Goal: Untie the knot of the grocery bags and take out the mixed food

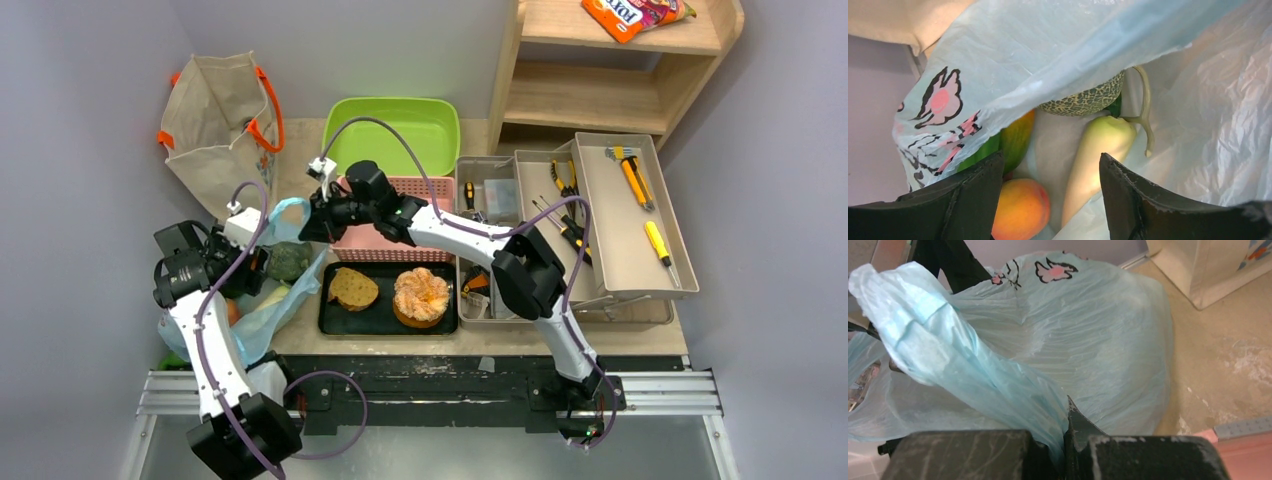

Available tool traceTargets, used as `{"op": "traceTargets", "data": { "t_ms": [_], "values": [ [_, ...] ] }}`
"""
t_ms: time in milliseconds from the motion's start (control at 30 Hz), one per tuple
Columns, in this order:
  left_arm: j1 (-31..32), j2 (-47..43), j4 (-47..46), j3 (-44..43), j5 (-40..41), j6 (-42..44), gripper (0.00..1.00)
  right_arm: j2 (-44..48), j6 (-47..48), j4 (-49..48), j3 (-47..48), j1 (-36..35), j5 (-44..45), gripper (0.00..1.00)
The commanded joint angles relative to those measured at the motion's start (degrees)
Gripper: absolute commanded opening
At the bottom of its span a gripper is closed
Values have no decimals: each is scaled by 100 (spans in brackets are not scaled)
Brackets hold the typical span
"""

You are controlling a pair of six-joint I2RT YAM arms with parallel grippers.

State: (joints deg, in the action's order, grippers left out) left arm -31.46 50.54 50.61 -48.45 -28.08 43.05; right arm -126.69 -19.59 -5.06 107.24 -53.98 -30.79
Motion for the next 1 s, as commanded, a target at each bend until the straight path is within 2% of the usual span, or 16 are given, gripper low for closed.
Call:
{"op": "traceTargets", "data": {
  "t_ms": [0,100,200,400,567,867,933,967],
  "values": [
    [-24,-59,-33,239,-550,591,67,574,199,-237,-366,-38,-29,0],
    [-26,-347,-110,737,-706,1259,67,625,419,-125,-644,-94,68,0],
    [-25,-406,283,915,-1185,2184,67,596,517,-57,-717,-103,92,0],
    [-20,86,505,898,-1574,2937,65,449,570,44,-563,-121,139,0],
    [52,289,1040,830,-1899,3542,64,360,580,113,-459,-131,152,0],
    [476,389,170,977,-1952,2779,60,244,566,202,-228,-148,161,0],
    [599,437,-35,988,-1908,2487,52,236,595,246,-194,-148,153,0],
    [633,477,-67,986,-1912,2423,45,233,607,263,-185,-148,141,0]
  ]
}}
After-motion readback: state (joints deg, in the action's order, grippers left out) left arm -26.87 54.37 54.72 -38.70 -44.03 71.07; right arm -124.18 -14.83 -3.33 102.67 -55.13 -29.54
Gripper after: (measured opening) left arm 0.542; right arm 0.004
